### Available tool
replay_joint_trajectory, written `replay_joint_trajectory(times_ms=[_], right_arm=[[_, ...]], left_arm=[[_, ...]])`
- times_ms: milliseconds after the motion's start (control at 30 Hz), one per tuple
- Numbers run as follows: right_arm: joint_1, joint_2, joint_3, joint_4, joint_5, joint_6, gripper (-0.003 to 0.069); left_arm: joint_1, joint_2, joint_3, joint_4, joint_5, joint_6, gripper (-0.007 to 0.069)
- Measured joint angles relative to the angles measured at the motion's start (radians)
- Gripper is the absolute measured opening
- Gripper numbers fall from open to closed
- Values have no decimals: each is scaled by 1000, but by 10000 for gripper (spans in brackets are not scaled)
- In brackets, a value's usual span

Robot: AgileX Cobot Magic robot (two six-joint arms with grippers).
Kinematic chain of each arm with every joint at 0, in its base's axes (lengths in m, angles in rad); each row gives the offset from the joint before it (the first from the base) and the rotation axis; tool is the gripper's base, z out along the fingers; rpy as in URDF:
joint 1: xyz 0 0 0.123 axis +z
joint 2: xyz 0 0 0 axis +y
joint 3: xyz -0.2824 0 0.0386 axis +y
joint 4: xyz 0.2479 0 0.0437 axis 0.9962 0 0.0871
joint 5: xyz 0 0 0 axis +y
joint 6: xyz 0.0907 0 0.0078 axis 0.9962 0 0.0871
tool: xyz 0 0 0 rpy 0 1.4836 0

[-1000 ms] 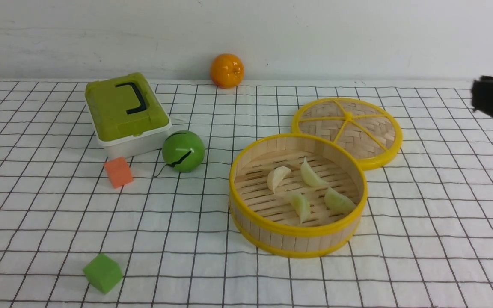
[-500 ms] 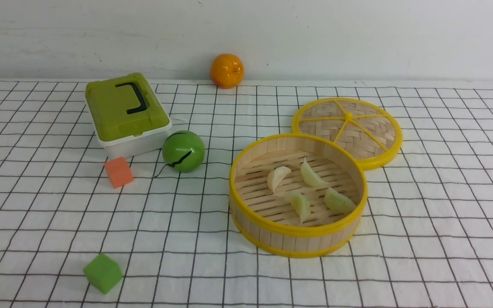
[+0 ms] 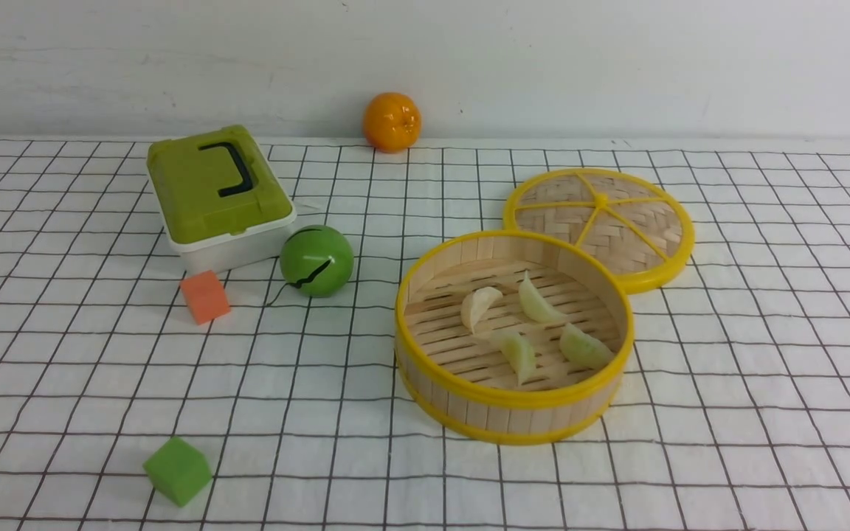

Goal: Put the dumplings into the steamer on the table with the white tablecloth.

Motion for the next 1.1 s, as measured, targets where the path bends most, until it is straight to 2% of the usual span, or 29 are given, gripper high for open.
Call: replay_joint_trajectory(times_ms=[233,467,633,767,933,1100], right_arm=[[-6,-31,55,-16,-17,0,-4],[-36,-182,235,97,-92,0,-19],[-152,-308,435,193,-110,43,-22],[-247,-375,572,222,-110,89,-22],[-324,-475,677,183,-55,145,-22],[-417,-590,768,44,84,328,-22]], left_arm=[[0,0,0,0,0,0,63],[0,0,0,0,0,0,64],[0,0,0,0,0,0,64],[0,0,0,0,0,0,72],[0,0,0,0,0,0,74],[0,0,0,0,0,0,75]])
